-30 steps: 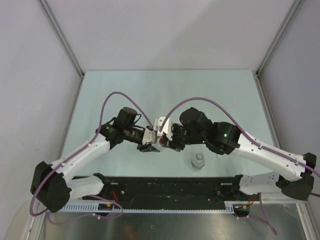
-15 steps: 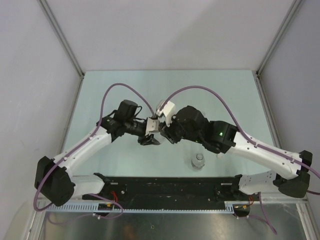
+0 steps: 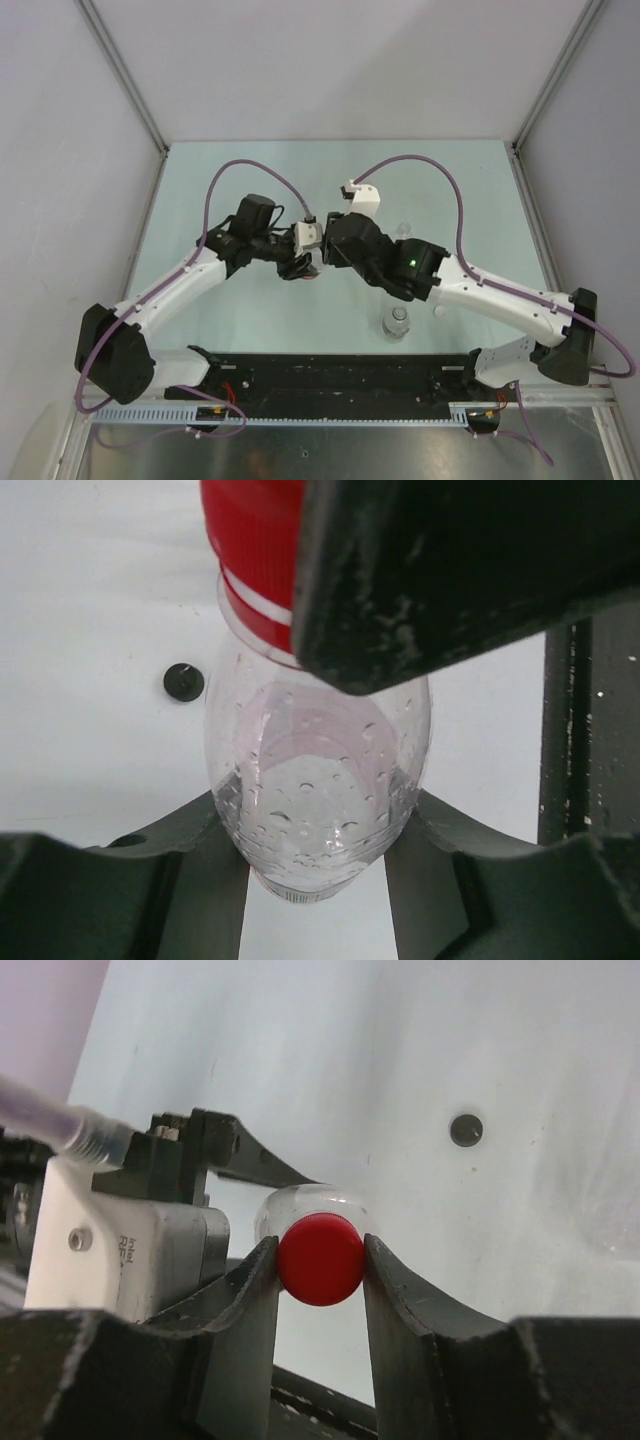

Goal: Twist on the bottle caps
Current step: Screw the bottle cap onto the plastic bottle.

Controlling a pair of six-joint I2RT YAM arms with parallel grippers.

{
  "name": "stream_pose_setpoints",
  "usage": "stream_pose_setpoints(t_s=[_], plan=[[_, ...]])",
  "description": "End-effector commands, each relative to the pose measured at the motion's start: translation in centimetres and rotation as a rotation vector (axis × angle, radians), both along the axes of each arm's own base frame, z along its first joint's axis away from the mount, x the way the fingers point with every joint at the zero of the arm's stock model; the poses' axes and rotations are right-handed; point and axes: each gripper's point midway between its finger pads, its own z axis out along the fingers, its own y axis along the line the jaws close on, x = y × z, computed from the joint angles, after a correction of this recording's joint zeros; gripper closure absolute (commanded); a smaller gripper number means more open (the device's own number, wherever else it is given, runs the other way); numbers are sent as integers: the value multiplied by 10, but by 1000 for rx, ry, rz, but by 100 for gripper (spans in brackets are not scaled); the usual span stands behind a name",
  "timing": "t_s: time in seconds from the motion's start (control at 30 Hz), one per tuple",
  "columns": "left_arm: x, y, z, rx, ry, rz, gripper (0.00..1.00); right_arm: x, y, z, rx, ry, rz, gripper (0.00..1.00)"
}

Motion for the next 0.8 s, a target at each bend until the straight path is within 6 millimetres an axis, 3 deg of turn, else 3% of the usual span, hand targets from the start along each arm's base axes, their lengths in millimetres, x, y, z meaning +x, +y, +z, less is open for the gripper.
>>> stream_pose_setpoints(t_s=[0.0,0.17,0.33,0.47,0.57,0.67,0.77], plan=[[17,-40,64,-199,-188,-67,48,7,32,-19,161,89,-139,95],[26,-40,56,-184,-200,-35,48,18,39,0,254,30,-194,87],[26,-36,41,-154,-215,-37,46,20,43,25,247,-71,-121,66],[32,-36,33,-133,-187,-3,46,10,46,45,118,-231,28,30],[33,-34,30,-124,-178,16,46,1,48,48,-34,-355,144,8],[29,-31,31,-127,-188,11,46,-7,49,46,-113,-401,239,2],[25,-27,31,-130,-199,11,46,-30,57,48,-114,-418,419,1]])
